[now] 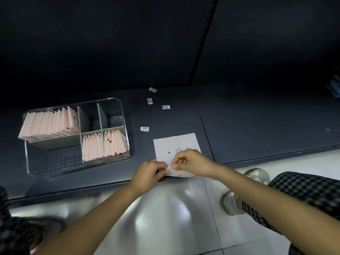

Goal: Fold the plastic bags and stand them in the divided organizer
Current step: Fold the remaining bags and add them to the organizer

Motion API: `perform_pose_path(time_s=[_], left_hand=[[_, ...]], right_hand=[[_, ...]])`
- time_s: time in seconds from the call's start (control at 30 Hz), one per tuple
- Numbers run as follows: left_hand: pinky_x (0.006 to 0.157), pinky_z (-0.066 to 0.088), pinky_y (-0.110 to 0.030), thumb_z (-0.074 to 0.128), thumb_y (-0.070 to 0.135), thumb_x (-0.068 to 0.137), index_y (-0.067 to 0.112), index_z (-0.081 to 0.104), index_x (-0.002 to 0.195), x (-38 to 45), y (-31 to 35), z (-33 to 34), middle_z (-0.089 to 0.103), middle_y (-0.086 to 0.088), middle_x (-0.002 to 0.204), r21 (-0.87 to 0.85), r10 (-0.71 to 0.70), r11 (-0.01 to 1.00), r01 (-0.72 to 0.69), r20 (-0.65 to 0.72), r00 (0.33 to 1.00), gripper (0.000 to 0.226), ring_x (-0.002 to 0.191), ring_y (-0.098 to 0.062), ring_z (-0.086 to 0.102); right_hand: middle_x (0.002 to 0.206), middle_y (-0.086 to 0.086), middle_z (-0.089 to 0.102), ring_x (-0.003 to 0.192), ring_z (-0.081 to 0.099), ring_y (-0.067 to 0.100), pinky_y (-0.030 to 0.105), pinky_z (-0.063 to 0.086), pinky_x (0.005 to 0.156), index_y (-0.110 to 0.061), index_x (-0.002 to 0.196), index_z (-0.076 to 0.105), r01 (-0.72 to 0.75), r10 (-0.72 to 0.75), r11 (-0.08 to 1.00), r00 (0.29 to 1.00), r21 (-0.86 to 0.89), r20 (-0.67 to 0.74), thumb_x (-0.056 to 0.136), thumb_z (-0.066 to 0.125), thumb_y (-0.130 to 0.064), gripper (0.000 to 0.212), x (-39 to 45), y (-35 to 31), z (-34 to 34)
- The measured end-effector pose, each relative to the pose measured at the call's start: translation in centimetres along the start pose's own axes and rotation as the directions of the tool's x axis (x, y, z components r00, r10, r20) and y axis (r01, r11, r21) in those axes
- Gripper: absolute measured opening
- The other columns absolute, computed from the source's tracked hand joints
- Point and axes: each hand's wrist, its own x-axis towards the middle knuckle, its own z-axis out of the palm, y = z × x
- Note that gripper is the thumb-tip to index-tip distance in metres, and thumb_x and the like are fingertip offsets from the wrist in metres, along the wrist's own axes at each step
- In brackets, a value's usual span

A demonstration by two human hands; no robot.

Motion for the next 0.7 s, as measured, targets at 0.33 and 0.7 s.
perform_pose_path(time_s=[0.33, 0.7], left_hand=[[0.073, 0.04, -0.036, 0.049, 0.012, 0.097, -0.012, 0.05, 0.093, 0.9, -0.5, 0.5, 0.049, -0.015, 0.074, -0.634, -0.388, 0.739, 0.229, -0.123, 0.913, 0.023, 0.074, -0.021, 0.044], [0.091, 0.044, -0.037, 0.063, 0.012, 0.086, 0.011, 0.055, 0.119, -0.4, 0.4, 1.3, 0.055, -0.005, 0.118, 0.126, 0.035, 0.992, 0.026, -0.461, 0.887, 0.034, 0.105, -0.025, 0.051]], right_hand=[[0.092, -0.003, 0.07, 0.087, 0.064, 0.009, 0.02, 0.05, 0.081, -0.016, 0.094, 0.068, -0.121, 0.154, 0.95, 0.984, 0.288, -0.092, 0.087, 0.065, -0.029, 0.016, 0.9, 2.7, -7.2], [0.084, -0.006, 0.063, 0.079, 0.057, 0.009, 0.017, 0.04, 0.062, -0.013, 0.087, 0.067, -0.136, 0.138, 0.99, 0.911, 0.033, -0.389, 0.088, 0.064, -0.022, 0.01, 6.0, 4.6, -3.8]])
